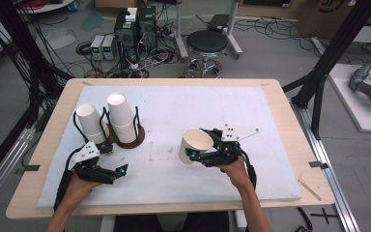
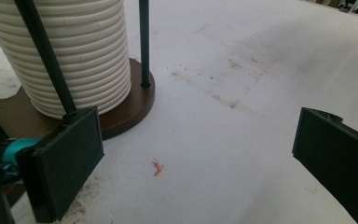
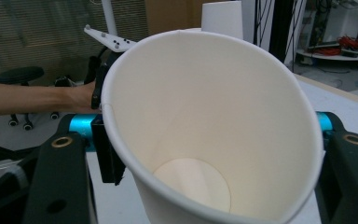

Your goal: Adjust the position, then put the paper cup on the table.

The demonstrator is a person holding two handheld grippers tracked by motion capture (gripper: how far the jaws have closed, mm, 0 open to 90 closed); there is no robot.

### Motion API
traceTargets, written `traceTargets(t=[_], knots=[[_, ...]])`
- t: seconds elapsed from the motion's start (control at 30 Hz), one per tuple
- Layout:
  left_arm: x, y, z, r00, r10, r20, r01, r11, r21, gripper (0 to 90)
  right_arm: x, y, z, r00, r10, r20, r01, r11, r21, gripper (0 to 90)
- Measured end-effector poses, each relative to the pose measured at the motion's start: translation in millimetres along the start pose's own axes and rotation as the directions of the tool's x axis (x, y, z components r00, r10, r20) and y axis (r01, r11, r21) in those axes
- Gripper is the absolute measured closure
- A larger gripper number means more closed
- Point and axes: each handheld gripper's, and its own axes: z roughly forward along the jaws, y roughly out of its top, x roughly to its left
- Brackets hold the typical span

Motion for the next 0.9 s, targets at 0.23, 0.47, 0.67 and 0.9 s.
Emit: traceTargets(t=[0.23, 0.47, 0.67, 0.9], knots=[[0.6, -0.8, -1.5, 0.9999, -0.008, -0.009, 0.008, 0.9998, -0.016, 1.7, 1.4, -1.5, -1.9, 1.0000, 0.004, 0.002, -0.004, 1.000, -0.004, 33.3], [0.0, -0.8, -0.9, 0.9999, -0.010, -0.011, 0.010, 0.9999, -0.013, 1.7, 1.6, -0.9, -2.3, 1.0000, 0.002, 0.003, -0.002, 1.000, -0.015, 33.3], [0.0, -0.9, -1.2, 0.9999, -0.009, -0.010, 0.008, 0.9999, -0.013, 1.7, 0.4, 0.1, -4.5, 0.9998, 0.001, 0.018, -0.001, 1.000, -0.017, 33.3], [0.7, -1.1, -1.1, 0.9999, -0.011, -0.010, 0.011, 0.9998, -0.015, 1.7, -0.4, 0.0, -4.9, 0.9994, 0.001, 0.035, -0.001, 1.000, -0.014, 33.3]])
